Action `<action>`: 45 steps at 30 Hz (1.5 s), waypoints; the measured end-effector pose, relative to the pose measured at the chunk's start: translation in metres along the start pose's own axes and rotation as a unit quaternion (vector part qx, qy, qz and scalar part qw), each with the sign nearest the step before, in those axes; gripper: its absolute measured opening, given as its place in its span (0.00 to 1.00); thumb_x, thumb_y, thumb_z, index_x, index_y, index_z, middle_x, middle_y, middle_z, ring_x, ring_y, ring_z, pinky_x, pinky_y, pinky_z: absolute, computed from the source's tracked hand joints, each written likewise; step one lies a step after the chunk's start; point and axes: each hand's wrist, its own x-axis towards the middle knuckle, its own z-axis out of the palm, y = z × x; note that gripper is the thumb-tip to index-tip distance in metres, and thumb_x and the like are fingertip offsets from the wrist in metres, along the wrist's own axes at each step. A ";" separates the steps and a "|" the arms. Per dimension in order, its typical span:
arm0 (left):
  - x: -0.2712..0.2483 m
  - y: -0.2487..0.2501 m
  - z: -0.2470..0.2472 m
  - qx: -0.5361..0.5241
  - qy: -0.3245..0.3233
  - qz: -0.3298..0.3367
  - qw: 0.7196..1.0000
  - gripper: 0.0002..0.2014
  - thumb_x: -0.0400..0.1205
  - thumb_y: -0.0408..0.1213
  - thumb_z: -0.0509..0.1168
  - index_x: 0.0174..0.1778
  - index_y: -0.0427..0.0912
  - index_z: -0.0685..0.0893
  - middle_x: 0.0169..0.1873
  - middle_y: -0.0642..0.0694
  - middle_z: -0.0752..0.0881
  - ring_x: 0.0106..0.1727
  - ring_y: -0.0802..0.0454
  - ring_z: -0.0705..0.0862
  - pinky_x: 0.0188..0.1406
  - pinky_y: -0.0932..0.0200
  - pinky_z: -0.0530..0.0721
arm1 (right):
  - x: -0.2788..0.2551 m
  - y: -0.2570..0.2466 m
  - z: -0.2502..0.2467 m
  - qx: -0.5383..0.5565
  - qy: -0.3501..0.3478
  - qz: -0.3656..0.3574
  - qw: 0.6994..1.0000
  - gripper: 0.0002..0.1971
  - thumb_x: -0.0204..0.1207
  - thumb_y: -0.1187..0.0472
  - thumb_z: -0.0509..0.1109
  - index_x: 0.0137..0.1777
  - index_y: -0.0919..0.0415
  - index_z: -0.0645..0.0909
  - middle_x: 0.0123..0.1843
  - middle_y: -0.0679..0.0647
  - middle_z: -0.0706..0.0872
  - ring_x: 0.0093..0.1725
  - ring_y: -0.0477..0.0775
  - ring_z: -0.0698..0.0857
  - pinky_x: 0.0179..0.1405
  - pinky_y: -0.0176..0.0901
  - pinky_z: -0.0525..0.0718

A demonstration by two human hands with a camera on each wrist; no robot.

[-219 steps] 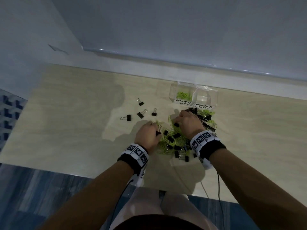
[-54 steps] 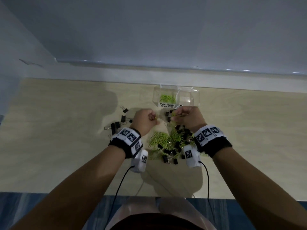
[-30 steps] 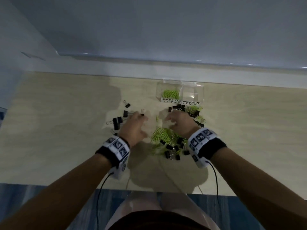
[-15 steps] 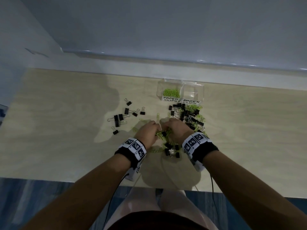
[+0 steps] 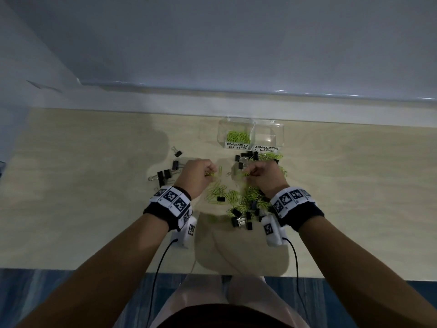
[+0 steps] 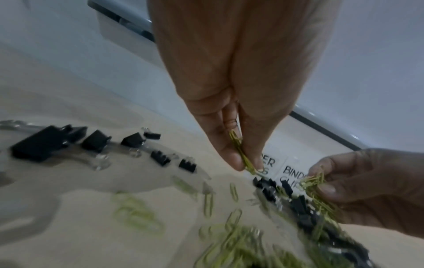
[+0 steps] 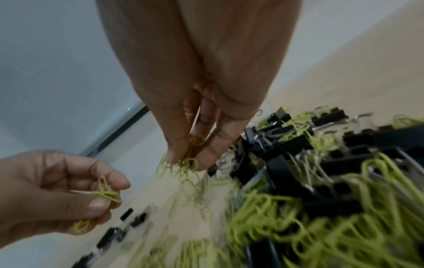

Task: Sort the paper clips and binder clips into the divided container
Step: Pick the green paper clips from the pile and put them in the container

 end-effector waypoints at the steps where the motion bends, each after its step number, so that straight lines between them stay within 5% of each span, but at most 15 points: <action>1: 0.004 0.004 -0.003 -0.007 0.008 0.001 1.000 0.09 0.75 0.31 0.72 0.51 0.39 0.87 0.45 0.50 0.85 0.45 0.58 0.80 0.47 0.69 0.75 | 0.003 -0.003 -0.003 0.024 0.009 -0.001 1.000 0.08 0.63 0.74 0.79 0.34 0.61 0.86 0.37 0.61 0.89 0.37 0.56 0.88 0.39 0.48 0.89; 4: 0.021 0.021 -0.009 -0.038 0.025 0.014 0.999 0.07 0.75 0.31 0.72 0.49 0.40 0.87 0.42 0.52 0.84 0.40 0.63 0.79 0.38 0.79 0.73 | 0.014 -0.018 -0.013 0.082 0.036 -0.010 0.996 0.07 0.63 0.74 0.79 0.38 0.70 0.84 0.41 0.67 0.89 0.38 0.59 0.87 0.42 0.54 0.89; 6: 0.036 0.035 -0.009 -0.054 0.040 0.021 0.998 0.07 0.75 0.32 0.72 0.48 0.38 0.87 0.43 0.51 0.85 0.39 0.63 0.80 0.37 0.80 0.75 | 0.023 -0.031 -0.019 0.104 0.056 -0.007 0.993 0.08 0.64 0.73 0.78 0.42 0.72 0.83 0.42 0.64 0.90 0.39 0.57 0.88 0.42 0.49 0.89; 11: 0.087 0.061 -0.006 -0.022 0.080 0.025 0.996 0.06 0.74 0.28 0.71 0.45 0.38 0.89 0.45 0.43 0.90 0.46 0.48 0.87 0.52 0.56 0.85 | 0.055 -0.061 -0.028 0.115 0.117 -0.035 0.986 0.07 0.64 0.72 0.78 0.37 0.62 0.85 0.39 0.57 0.90 0.36 0.52 0.88 0.39 0.42 0.88; 16: 0.108 0.070 -0.001 -0.011 0.072 0.026 0.997 0.08 0.76 0.27 0.67 0.49 0.34 0.89 0.48 0.37 0.90 0.51 0.43 0.87 0.57 0.51 0.84 | 0.083 -0.063 -0.020 0.037 0.166 -0.037 0.985 0.09 0.64 0.68 0.77 0.33 0.52 0.85 0.36 0.49 0.90 0.37 0.50 0.89 0.43 0.46 0.89; 20: 0.094 0.056 -0.012 -0.023 0.029 0.053 0.998 0.18 0.78 0.27 0.67 0.64 0.35 0.82 0.60 0.38 0.86 0.60 0.45 0.84 0.64 0.55 0.79 | 0.076 -0.057 -0.012 -0.112 0.111 -0.088 0.984 0.11 0.67 0.70 0.74 0.47 0.57 0.87 0.47 0.52 0.90 0.48 0.51 0.88 0.54 0.46 0.86; 24: 0.051 0.016 -0.027 -0.021 0.055 0.064 0.996 0.15 0.78 0.28 0.67 0.61 0.36 0.83 0.54 0.40 0.87 0.53 0.48 0.85 0.57 0.58 0.80 | 0.050 -0.045 0.004 -0.204 0.038 -0.181 0.961 0.12 0.71 0.73 0.70 0.53 0.61 0.85 0.53 0.56 0.88 0.51 0.54 0.87 0.54 0.48 0.87; 27: 0.008 -0.027 -0.021 0.041 0.016 0.004 0.999 0.13 0.77 0.30 0.69 0.58 0.38 0.84 0.51 0.41 0.84 0.47 0.50 0.82 0.55 0.54 0.82 | 0.034 -0.038 0.026 -0.266 -0.057 -0.204 0.941 0.14 0.73 0.72 0.67 0.55 0.58 0.84 0.56 0.53 0.86 0.55 0.53 0.85 0.59 0.43 0.84; 32: -0.028 -0.062 0.007 0.072 -0.023 -0.087 0.993 0.19 0.76 0.31 0.69 0.64 0.38 0.80 0.62 0.39 0.76 0.63 0.40 0.78 0.67 0.51 0.75 | 0.026 -0.035 0.053 -0.393 -0.213 -0.226 0.865 0.25 0.74 0.71 0.64 0.71 0.57 0.74 0.75 0.54 0.72 0.70 0.58 0.72 0.68 0.53 0.76; 34: -0.029 -0.055 0.018 0.026 -0.007 -0.107 0.994 0.17 0.76 0.32 0.67 0.61 0.39 0.79 0.59 0.41 0.77 0.63 0.41 0.78 0.62 0.54 0.75 | 0.022 -0.032 0.053 -0.411 -0.219 -0.251 0.849 0.25 0.72 0.72 0.65 0.71 0.61 0.74 0.74 0.56 0.71 0.70 0.59 0.71 0.67 0.51 0.76; 38: -0.032 -0.036 0.041 -0.003 -0.042 -0.022 0.999 0.20 0.71 0.43 0.67 0.58 0.41 0.81 0.56 0.45 0.75 0.57 0.48 0.79 0.60 0.56 0.78 | 0.008 -0.012 0.043 -0.417 -0.204 -0.277 0.841 0.27 0.67 0.79 0.65 0.66 0.61 0.79 0.68 0.55 0.77 0.62 0.59 0.78 0.57 0.50 0.84; 41: -0.031 -0.026 0.048 0.030 -0.045 0.008 0.999 0.14 0.76 0.34 0.66 0.58 0.40 0.82 0.54 0.43 0.76 0.55 0.47 0.79 0.55 0.53 0.79 | -0.001 0.007 0.028 -0.388 -0.182 -0.264 0.864 0.23 0.66 0.76 0.69 0.60 0.58 0.83 0.63 0.52 0.80 0.57 0.58 0.82 0.52 0.51 0.86; 45: -0.035 -0.017 0.057 0.063 -0.055 -0.001 0.996 0.16 0.77 0.44 0.68 0.54 0.38 0.79 0.53 0.41 0.79 0.53 0.45 0.80 0.50 0.51 0.80 | -0.018 0.012 0.020 -0.340 -0.109 -0.254 0.899 0.11 0.73 0.66 0.68 0.55 0.60 0.84 0.53 0.58 0.81 0.51 0.63 0.81 0.45 0.56 0.86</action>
